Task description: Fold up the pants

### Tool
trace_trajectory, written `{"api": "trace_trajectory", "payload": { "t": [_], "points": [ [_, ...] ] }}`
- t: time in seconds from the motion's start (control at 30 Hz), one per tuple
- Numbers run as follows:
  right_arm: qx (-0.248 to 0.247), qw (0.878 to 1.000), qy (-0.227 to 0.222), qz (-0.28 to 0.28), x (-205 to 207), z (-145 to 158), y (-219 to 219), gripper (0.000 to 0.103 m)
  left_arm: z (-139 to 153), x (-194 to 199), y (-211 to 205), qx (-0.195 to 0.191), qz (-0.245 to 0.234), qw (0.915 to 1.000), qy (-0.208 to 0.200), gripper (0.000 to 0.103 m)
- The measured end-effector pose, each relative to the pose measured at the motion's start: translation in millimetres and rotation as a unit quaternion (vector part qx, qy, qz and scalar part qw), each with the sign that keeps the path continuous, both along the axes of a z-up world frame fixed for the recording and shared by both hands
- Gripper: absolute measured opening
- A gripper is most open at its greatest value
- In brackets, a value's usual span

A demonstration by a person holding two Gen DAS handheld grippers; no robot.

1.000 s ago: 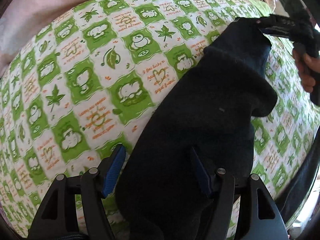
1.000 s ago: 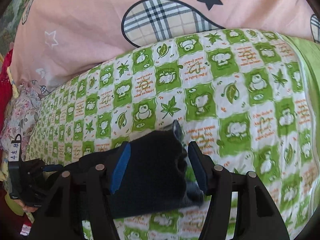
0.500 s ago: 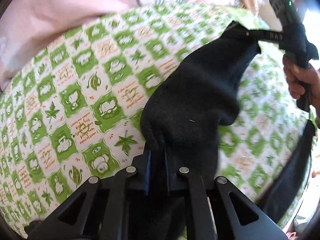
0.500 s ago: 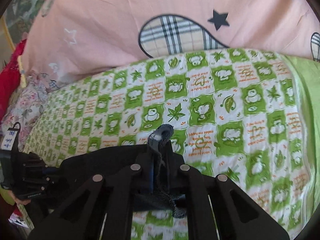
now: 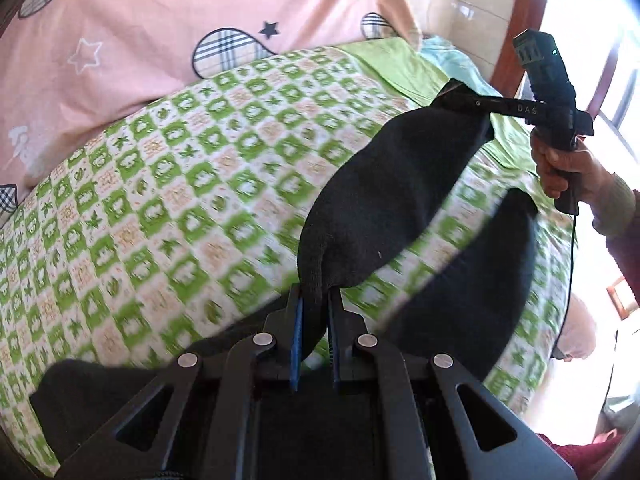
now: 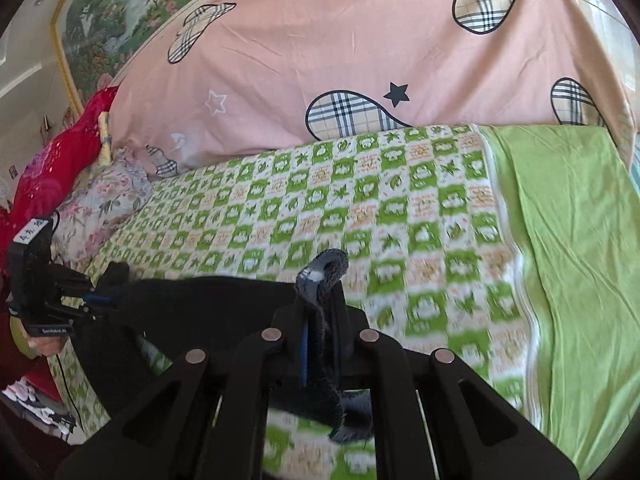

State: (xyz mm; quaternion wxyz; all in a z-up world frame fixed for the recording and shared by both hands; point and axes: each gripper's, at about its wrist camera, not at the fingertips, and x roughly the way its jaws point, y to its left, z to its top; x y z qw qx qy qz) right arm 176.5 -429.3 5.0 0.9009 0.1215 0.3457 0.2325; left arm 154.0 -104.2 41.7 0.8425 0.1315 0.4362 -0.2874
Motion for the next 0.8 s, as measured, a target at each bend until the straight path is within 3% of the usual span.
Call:
{"api": "trace_trajectory", "payload": {
  "t": [0.27,0.43,0.8],
  "points": [
    [0.010,1.000,0.003,-0.009,-48.0,-30.3,-10.5,0.009,-10.1,-44.3,-7.6,-0.006,0.007,1.0000,0.003,0.009],
    [0.015,1.000,-0.024,-0.004,-85.9,-36.3,-13.2,0.009,-20.0,-63.8,-7.6,-0.011,0.008,0.9998,0.013,0.009],
    [0.010,0.999,-0.032,-0.029,-141.3,-52.4,-18.3,0.009,-41.6,-90.4,-12.0,-0.006,0.003,0.9997,0.025,0.010]
  ]
}}
